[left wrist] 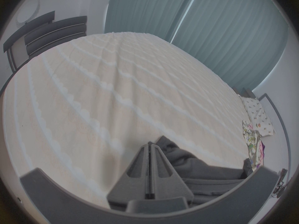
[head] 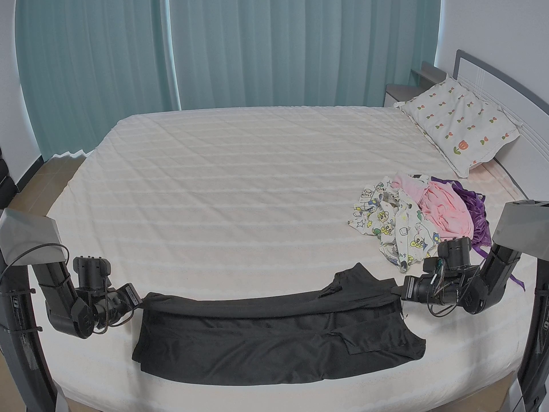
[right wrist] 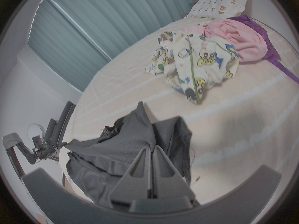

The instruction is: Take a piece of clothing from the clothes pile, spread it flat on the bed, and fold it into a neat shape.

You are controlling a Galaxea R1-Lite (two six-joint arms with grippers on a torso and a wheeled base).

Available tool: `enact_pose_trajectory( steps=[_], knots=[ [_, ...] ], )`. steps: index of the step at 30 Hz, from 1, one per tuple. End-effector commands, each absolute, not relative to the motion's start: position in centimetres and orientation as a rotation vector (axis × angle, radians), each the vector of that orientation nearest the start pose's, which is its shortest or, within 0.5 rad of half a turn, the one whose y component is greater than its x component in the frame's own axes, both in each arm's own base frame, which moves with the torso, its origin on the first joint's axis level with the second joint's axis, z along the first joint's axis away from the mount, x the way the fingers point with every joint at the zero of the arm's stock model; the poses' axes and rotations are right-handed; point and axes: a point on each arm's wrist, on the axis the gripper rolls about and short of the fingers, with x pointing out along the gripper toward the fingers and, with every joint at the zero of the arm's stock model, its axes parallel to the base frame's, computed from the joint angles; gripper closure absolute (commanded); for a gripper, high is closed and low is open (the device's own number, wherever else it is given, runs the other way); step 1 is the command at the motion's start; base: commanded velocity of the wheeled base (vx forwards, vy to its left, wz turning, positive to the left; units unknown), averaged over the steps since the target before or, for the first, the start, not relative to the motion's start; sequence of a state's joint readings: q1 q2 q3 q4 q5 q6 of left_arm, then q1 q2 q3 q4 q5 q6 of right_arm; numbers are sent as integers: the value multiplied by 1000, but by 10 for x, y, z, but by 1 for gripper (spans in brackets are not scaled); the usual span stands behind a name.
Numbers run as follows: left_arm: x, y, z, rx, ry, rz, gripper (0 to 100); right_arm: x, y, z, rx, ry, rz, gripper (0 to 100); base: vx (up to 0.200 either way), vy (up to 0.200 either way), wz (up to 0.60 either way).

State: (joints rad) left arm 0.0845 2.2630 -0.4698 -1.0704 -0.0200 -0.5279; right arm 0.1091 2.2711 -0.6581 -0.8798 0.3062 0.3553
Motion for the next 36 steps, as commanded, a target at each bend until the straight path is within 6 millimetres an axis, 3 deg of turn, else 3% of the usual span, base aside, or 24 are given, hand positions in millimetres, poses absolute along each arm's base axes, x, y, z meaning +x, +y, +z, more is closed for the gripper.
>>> enact_pose_trajectory(
  steps=[1, 4, 5, 6, 7, 12, 18, 22, 28, 36],
  knots=[
    [286, 23, -30, -530, 740, 236, 100, 318, 44, -27, 384, 864, 258, 100, 0, 0, 0],
    [278, 23, -35, -491, 775, 228, 100, 313, 43, -31, 366, 885, 258, 100, 0, 0, 0],
    [272, 22, -38, -452, 804, 215, 0, 311, 43, -34, 353, 899, 259, 100, 0, 0, 0],
    [268, 22, -42, -423, 829, 207, 0, 309, 43, -38, 339, 915, 260, 100, 0, 0, 0],
    [266, 22, -44, -414, 837, 206, 0, 309, 43, -40, 337, 914, 258, 0, 0, 0, 0],
    [259, 21, -43, -411, 833, 208, 0, 312, 42, -34, 329, 885, 238, 0, 0, 0, 0],
    [256, 38, -27, -459, 703, 249, 0, 316, 38, -3, 352, 785, 246, 0, 0, 0, 0],
    [262, 44, -10, -559, 612, 278, 0, 325, 48, 8, 405, 748, 256, 0, 0, 0, 0],
    [268, 38, 13, -742, 523, 224, 0, 340, 71, -5, 429, 769, 291, 0, 0, 0, 0],
    [270, 30, 5, -834, 558, 208, 0, 354, 83, -30, 412, 810, 300, 0, 0, 0, 0]
  ],
)
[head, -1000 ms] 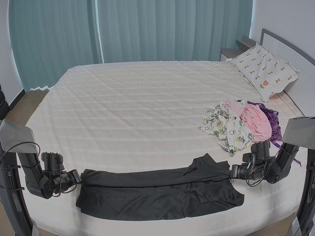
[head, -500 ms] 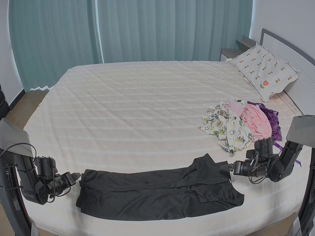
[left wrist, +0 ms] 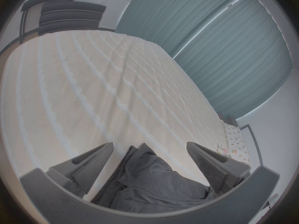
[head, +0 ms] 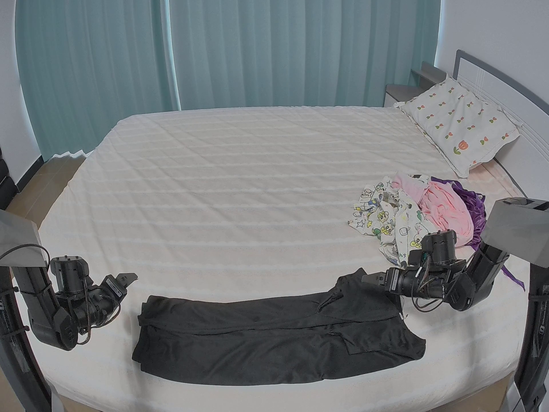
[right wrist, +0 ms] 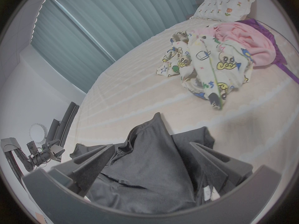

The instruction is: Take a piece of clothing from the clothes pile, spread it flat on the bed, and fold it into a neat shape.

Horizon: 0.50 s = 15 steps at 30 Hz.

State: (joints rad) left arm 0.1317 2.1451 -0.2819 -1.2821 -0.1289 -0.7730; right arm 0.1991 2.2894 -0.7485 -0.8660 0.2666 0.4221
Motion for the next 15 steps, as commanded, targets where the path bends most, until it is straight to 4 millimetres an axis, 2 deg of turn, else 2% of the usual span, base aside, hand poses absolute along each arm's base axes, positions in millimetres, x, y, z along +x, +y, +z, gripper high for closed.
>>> enact_pose_trajectory(
  steps=[1, 4, 9, 12, 13, 15],
  knots=[
    [270, 30, 3, -834, 564, 210, 0, 355, 83, -31, 412, 815, 299, 0, 0, 0, 0],
    [270, 30, 2, -835, 570, 211, 0, 357, 84, -33, 411, 819, 298, 0, 0, 0, 0],
    [270, 30, 0, -836, 578, 214, 0, 358, 84, -49, 401, 856, 290, 0, 0, 0, 0],
    [269, 30, 0, -837, 578, 215, 0, 359, 84, -49, 393, 847, 290, 0, 0, 0, 0],
    [269, 30, 0, -837, 578, 215, 0, 358, 84, -48, 393, 848, 290, 100, 0, 0, 0],
    [269, 30, 0, -837, 578, 215, 0, 356, 84, -45, 393, 850, 291, 100, 0, 0, 0]
  ],
)
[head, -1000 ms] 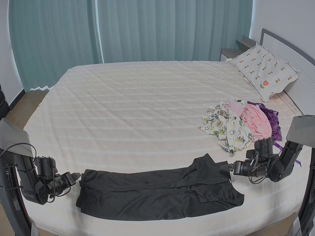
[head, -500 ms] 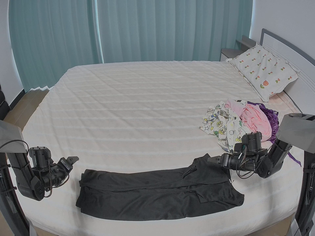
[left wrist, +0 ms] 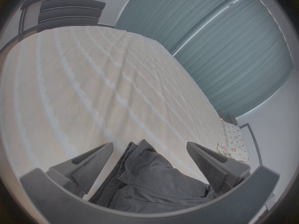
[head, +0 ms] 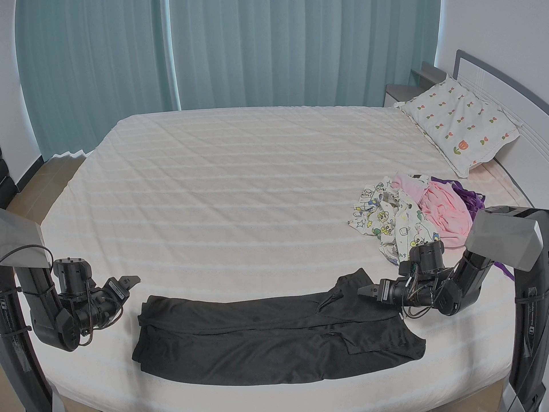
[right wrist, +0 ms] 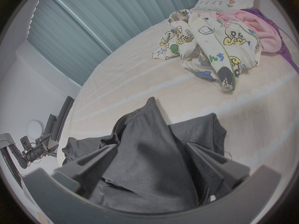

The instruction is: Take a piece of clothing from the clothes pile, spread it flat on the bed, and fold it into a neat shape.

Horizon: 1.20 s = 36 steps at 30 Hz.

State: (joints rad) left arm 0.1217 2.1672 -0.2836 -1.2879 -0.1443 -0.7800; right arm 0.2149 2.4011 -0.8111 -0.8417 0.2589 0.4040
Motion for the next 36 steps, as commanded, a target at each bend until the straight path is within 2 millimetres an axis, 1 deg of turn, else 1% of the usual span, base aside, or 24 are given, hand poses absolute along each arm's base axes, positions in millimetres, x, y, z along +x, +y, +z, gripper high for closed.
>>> enact_pose_trajectory(
  steps=[1, 5, 8, 9, 10, 17, 22, 24, 25, 29, 31, 32, 36],
  knots=[
    [269, 30, 0, -837, 578, 215, 0, 355, 84, -43, 393, 850, 291, 100, 0, 0, 0],
    [269, 30, -1, -837, 581, 216, 0, 345, 79, -40, 395, 862, 282, 100, 0, 0, 0],
    [268, 30, -1, -837, 583, 217, 0, 336, 74, -35, 401, 869, 269, 100, 0, 0, 0],
    [268, 30, -1, -837, 583, 217, 0, 336, 74, -35, 401, 869, 269, 100, 0, 0, 0],
    [267, 29, -1, -837, 586, 216, 0, 330, 69, -31, 404, 877, 256, 100, 0, 0, 0],
    [266, 26, -2, -832, 597, 209, 0, 310, 62, -21, 408, 895, 246, 100, 0, 0, 0],
    [265, 25, -3, -829, 603, 207, 0, 306, 60, -24, 408, 910, 236, 100, 0, 0, 0],
    [266, 25, -3, -828, 603, 207, 0, 302, 59, -28, 406, 933, 231, 100, 0, 0, 0],
    [266, 25, -4, -827, 607, 210, 0, 302, 59, -29, 406, 933, 231, 0, 0, 0, 0],
    [266, 24, -5, -824, 610, 211, 0, 304, 59, -28, 410, 919, 232, 0, 0, 0, 0],
    [265, 24, -6, -823, 617, 211, 0, 304, 57, -19, 428, 859, 237, 0, 0, 0, 0],
    [265, 24, -6, -823, 617, 211, 0, 303, 57, -19, 430, 857, 236, 0, 0, 0, 0],
    [261, 24, -11, -822, 643, 225, 0, 288, 53, -12, 546, 839, 175, 0, 0, 0, 0]
  ],
)
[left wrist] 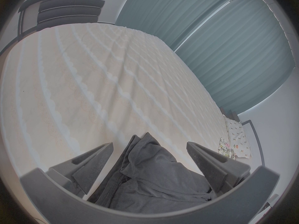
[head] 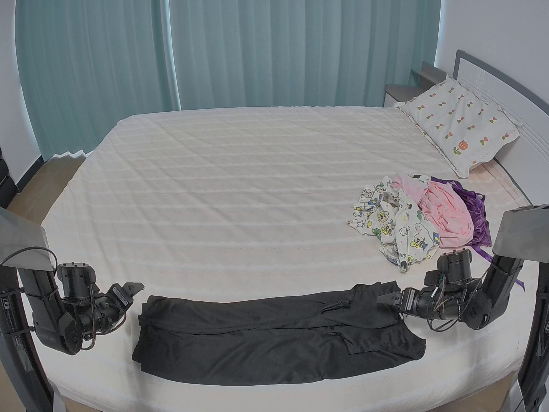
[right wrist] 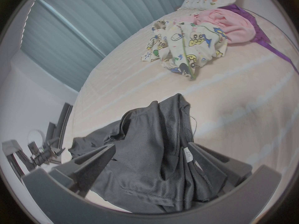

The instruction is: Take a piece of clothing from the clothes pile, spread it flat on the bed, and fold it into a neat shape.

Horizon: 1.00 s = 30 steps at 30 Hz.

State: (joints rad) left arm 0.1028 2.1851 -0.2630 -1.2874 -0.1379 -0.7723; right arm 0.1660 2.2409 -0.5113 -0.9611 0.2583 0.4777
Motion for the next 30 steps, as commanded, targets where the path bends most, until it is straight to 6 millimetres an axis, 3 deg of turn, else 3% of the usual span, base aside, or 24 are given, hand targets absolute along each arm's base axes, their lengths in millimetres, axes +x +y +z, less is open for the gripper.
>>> enact_pose_trajectory(
  steps=[1, 7, 10, 16, 30],
  knots=[
    [261, 24, -11, -822, 643, 225, 0, 288, 53, -12, 546, 839, 175, 0, 0, 0, 0],
    [254, 19, -14, -820, 676, 227, 0, 271, 49, -14, 760, 790, 48, 0, 0, 0, 0],
    [251, 17, -15, -819, 690, 226, 0, 265, 47, -19, 872, 779, 11, 0, -200, 0, 0],
    [244, 15, -16, -813, 714, 229, 0, 262, 47, -24, 882, 778, 4, 0, -200, 0, 0],
    [234, -5, -24, -764, 797, 195, 0, 262, 47, -24, 888, 776, 3, 0, 0, 0, 0]
  ],
)
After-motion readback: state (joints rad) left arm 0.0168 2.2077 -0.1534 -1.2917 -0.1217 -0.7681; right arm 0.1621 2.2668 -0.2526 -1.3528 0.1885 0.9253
